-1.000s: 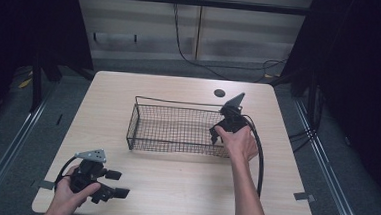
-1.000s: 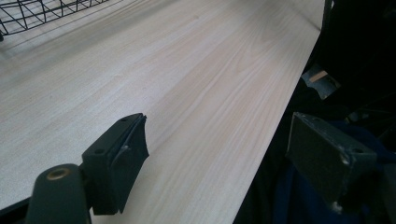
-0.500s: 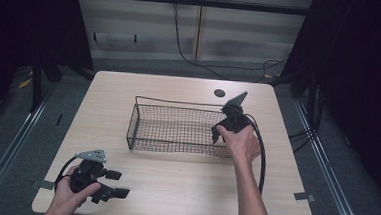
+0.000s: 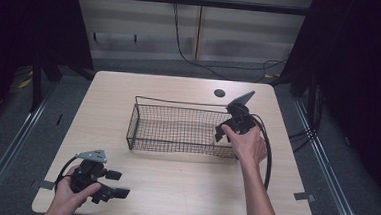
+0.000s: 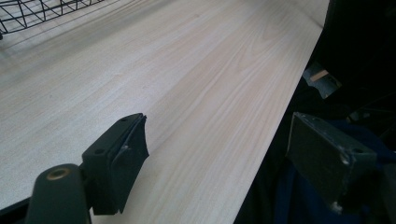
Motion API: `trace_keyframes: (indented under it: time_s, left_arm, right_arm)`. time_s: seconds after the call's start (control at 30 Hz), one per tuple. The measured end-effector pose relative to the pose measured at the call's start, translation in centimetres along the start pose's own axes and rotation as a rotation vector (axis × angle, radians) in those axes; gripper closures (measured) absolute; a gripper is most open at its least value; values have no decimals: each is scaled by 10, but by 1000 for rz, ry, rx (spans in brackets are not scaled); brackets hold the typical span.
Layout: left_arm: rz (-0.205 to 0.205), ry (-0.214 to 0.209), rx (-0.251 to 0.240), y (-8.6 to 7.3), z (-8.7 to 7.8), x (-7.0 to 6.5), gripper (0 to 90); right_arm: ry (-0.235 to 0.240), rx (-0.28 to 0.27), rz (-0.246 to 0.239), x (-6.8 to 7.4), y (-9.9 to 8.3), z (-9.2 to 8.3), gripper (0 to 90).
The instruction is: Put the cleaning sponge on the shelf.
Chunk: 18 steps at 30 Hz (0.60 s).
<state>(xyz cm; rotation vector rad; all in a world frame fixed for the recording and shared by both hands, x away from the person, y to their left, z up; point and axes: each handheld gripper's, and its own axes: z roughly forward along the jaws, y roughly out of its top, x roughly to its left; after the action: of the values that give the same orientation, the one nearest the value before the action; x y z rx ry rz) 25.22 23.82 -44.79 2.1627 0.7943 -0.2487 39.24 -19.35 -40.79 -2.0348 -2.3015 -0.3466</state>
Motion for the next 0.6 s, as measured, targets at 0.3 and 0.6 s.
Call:
trace_keyframes:
  time_s: [0.3,0.6]
  left_arm:
    - [1,0,0,0,0,0,197]
    - [-3,0,-1,0,1,0,197]
  right_arm:
    - [28,-90,-49,4,-11,-12,227]
    - [61,-144,-96,6,-23,-17,234]
